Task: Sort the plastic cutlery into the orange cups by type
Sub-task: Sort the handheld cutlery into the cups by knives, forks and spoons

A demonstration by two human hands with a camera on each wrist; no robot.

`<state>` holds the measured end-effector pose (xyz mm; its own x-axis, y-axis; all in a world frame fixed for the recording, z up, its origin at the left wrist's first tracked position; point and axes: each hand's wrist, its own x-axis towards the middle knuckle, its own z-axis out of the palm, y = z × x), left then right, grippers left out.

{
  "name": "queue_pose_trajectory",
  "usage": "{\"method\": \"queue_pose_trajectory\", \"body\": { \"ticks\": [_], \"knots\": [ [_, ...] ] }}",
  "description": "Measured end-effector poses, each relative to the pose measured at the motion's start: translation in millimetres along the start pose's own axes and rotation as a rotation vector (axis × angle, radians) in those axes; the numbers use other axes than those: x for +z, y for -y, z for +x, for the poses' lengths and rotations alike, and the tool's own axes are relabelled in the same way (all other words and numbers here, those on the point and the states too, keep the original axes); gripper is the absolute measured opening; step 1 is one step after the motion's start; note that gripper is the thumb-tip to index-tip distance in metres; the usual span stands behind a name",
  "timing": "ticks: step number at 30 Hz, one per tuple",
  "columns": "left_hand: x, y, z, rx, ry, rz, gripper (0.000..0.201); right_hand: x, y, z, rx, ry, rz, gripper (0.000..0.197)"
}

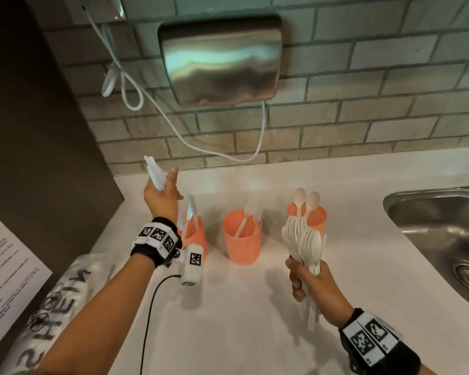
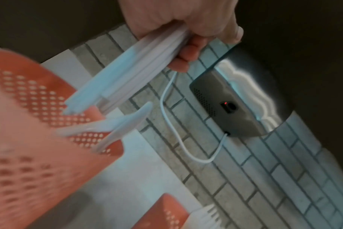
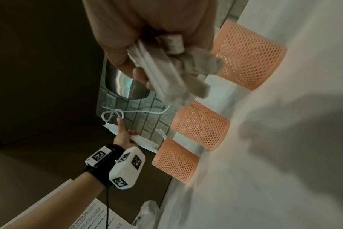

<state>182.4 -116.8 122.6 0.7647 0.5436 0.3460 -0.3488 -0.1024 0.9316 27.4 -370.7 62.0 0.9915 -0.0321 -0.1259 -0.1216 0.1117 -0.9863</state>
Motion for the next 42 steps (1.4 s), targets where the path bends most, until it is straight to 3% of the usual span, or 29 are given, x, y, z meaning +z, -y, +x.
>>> {"method": "queue_pose_trajectory", "body": {
  "ticks": [5, 9, 14, 18, 21, 23, 26, 30, 34, 37, 42],
  "knots": [
    [-4, 34, -9, -0.083, 0.061, 0.152, 0.037, 0, -3, 1, 0.012, -0.012, -0.022, 0.022],
    [-8, 47, -16, -0.127, 0.134, 0.217, 0.02, 2, -4, 3, 0.045, 0.001, 0.001, 0.019],
    [-15, 53, -20, -0.097, 0.183, 0.443, 0.043, 7, -5, 6, 0.069, 0.043, 0.05, 0.016],
    [-21, 55, -24, -0.064, 0.281, 0.792, 0.068, 11, -5, 6, 0.097, 0.113, 0.13, 0.017],
    [-20, 34, -37, 0.071, 0.207, 0.71, 0.068, 13, -4, 5, 0.123, 0.167, 0.205, 0.015],
    [-15, 15, -53, 0.164, 0.224, 0.572, 0.054, 14, -4, 5, 0.127, 0.182, 0.215, 0.017],
    [-6, -20, -90, 0.101, 0.475, 0.307, 0.018, 17, -5, 5, 0.126, 0.186, 0.19, 0.017],
    [7, -37, -140, -0.031, 0.748, 0.186, 0.025, 22, -7, 5, 0.133, 0.133, 0.154, 0.011],
    [18, -24, -172, -0.131, 0.741, 0.234, 0.004, 23, -8, 3, 0.128, 0.087, 0.092, 0.017],
    [20, -14, -182, -0.203, 0.712, 0.302, 0.02, 21, -11, 1, 0.116, 0.103, 0.076, 0.012],
    [22, -7, -188, -0.198, 0.686, 0.284, 0.013, 15, -14, -2, 0.118, 0.173, 0.02, 0.007]
  ]
}}
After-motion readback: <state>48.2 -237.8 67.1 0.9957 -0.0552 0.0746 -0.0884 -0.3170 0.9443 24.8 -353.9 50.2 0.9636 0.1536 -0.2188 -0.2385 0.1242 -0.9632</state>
